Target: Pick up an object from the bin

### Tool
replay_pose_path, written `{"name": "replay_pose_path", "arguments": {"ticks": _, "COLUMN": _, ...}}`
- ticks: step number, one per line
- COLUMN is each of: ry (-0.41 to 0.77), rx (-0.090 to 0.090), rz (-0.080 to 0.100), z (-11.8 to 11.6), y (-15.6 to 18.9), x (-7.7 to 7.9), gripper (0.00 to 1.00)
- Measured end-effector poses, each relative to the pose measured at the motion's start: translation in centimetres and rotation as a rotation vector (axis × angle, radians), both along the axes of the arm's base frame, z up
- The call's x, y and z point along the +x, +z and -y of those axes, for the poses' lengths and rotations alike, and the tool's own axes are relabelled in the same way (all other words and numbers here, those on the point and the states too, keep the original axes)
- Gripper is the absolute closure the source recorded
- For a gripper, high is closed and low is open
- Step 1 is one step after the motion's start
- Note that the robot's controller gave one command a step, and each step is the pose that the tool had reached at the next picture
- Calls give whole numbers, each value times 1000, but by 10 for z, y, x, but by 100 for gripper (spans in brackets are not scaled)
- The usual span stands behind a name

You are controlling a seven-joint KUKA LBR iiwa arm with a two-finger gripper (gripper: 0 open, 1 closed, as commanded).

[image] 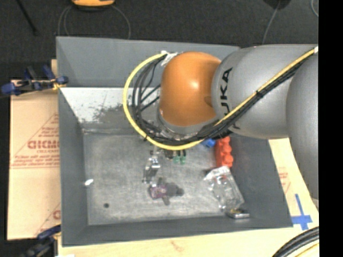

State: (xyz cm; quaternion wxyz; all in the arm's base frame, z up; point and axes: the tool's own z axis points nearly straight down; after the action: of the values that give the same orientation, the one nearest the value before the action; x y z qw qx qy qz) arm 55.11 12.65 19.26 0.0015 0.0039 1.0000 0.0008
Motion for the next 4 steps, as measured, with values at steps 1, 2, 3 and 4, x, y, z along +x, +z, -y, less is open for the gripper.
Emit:
{"name": "replay_pose_path", "arguments": {"ticks": 1, "ry": -49, "rx": -4, "rz": -9, "z": 50, "y": -88, "x": -12, "gripper": 0}}
{"name": "replay_pose_path", "arguments": {"ticks": 2, "ry": -89, "rx": -6, "rz": -3, "z": 120, "y": -109, "x": -18, "gripper": 0}}
{"name": "replay_pose_path", "arguments": {"ticks": 3, "ry": -94, "rx": 0, "rz": 25, "z": 105, "y": -118, "x": -51, "gripper": 0}}
{"name": "replay_pose_path", "arguments": {"ticks": 4, "ry": -95, "rx": 1, "rz": 14, "z": 105, "y": -117, "x": -51, "gripper": 100}}
